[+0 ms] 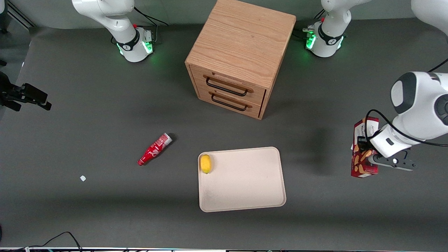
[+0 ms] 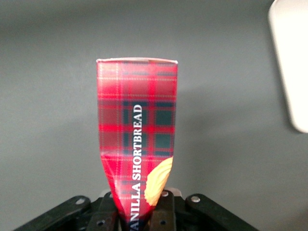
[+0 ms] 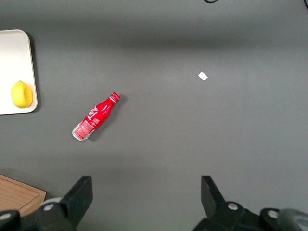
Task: Place red cookie box on tray
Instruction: 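Close the left gripper on the box end and lift it upright, then carry the upright box with the left gripper to the tray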
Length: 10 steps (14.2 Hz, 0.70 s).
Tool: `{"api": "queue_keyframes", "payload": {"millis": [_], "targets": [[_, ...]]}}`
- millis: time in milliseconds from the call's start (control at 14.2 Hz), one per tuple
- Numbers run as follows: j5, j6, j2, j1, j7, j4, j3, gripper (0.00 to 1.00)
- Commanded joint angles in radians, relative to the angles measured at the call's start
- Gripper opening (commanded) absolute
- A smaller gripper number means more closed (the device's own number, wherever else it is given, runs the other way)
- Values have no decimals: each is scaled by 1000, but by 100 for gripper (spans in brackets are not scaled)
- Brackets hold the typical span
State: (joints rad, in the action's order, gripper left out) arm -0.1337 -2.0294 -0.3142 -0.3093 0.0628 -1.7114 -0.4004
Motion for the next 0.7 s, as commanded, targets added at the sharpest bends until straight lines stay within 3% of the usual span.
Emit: {"api": "queue_keyframes", "payload": {"millis": [0, 421, 632], "targets": [[13, 119, -60, 48, -116, 182, -23, 0], [5, 127, -250, 260, -476, 410, -34, 0], [-70, 98, -400, 386, -607, 532, -12, 0]]}}
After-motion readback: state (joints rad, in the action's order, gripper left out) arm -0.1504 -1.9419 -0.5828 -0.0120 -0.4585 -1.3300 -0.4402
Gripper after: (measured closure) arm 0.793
